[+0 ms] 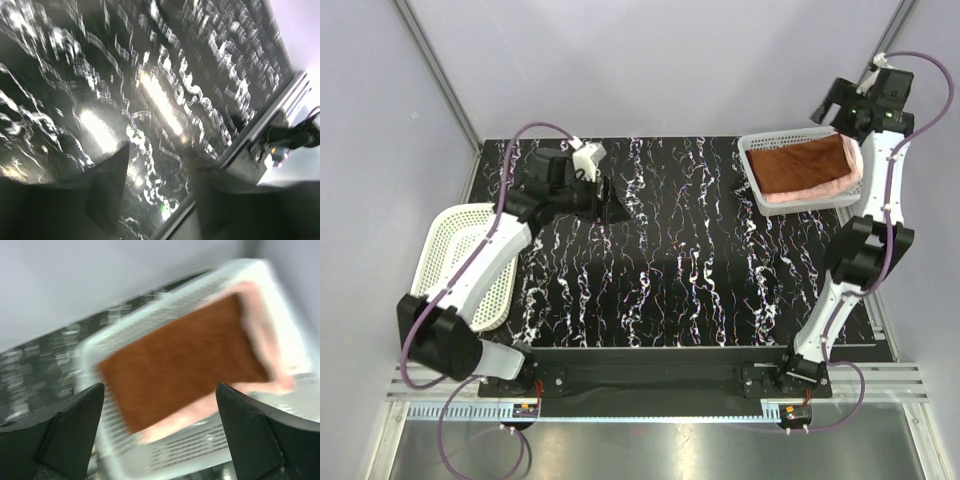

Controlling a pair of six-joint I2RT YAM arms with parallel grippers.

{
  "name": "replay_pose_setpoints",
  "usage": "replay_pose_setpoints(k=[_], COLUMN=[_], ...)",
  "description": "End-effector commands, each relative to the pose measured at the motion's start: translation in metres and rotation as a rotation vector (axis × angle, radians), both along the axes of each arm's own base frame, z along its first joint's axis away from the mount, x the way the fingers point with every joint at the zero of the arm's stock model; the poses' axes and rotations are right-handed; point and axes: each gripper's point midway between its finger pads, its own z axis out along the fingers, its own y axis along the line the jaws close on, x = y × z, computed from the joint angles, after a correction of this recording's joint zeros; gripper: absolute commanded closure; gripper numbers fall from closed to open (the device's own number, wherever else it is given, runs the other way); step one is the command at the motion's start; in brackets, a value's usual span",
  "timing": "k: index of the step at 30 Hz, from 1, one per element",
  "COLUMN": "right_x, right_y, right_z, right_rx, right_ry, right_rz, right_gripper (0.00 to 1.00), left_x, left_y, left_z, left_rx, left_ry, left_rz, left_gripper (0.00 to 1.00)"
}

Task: Fold and stack the towels
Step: Neatly place the folded towel into the bin

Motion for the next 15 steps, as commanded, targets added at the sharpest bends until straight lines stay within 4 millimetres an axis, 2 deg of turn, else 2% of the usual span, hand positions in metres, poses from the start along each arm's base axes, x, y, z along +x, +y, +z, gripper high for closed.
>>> replay_pose_setpoints(k=[1,2,3,4,5,6,7,8,9,10,11,12,13,14,15], right_x=[-0.042,-0.052,-0.063,-0.08,-0.09,-0.103,-0.125,-0.132,-0.145,-0.165,-0.175,-0.188,-0.205,-0.216,-0.226], right_y=[0.113,0.131,0.162,0.179,0.195,0.217,0.233,0.245,0.254,0.27,0.273,0.277,0.278,0.278,0.277], right_z=[0.081,0.085,0.069,0.094,0.094,0.069,0.085,0.09,0.063,0.074,0.069,0.046,0.058,0.038,0.036], right_rx=[0.21,0.24,0.292,0.3,0.32,0.379,0.406,0.425,0.47,0.466,0.468,0.491,0.494,0.517,0.512], right_ry=[-0.094,-0.087,-0.033,-0.088,-0.088,-0.025,-0.065,-0.101,-0.038,-0.065,-0.06,-0.006,-0.047,-0.003,-0.007], right_rz=[0.198,0.232,0.27,0.308,0.34,0.353,0.401,0.439,0.44,0.479,0.473,0.454,0.462,0.442,0.44], right_gripper=[0.0,0.0,0.0,0.0,0.0,0.0,0.0,0.0,0.0,0.0,0.0,0.0,0.0,0.0,0.0], left_x=[0.009,0.01,0.009,0.008,0.007,0.005,0.0,-0.006,-0.011,-0.016,-0.024,-0.03,-0.035,-0.042,-0.046], left_y=[0.006,0.008,0.011,0.016,0.018,0.02,0.021,0.022,0.022,0.023,0.024,0.024,0.025,0.028,0.03], left_z=[0.085,0.095,0.095,0.105,0.104,0.104,0.096,0.104,0.105,0.1,0.11,0.112,0.109,0.116,0.117], left_rx=[-0.063,-0.067,-0.059,-0.059,-0.053,-0.048,-0.048,-0.065,-0.079,-0.084,-0.109,-0.121,-0.124,-0.14,-0.144], left_ry=[-0.278,-0.317,-0.335,-0.381,-0.392,-0.41,-0.401,-0.435,-0.441,-0.431,-0.46,-0.46,-0.449,-0.46,-0.461], left_rz=[0.03,0.041,0.053,0.073,0.081,0.08,0.071,0.067,0.062,0.058,0.055,0.05,0.051,0.061,0.068], left_gripper=[0.2,0.01,0.01,0.01,0.01,0.01,0.01,0.01,0.01,0.01,0.01,0.01,0.01,0.01,0.01])
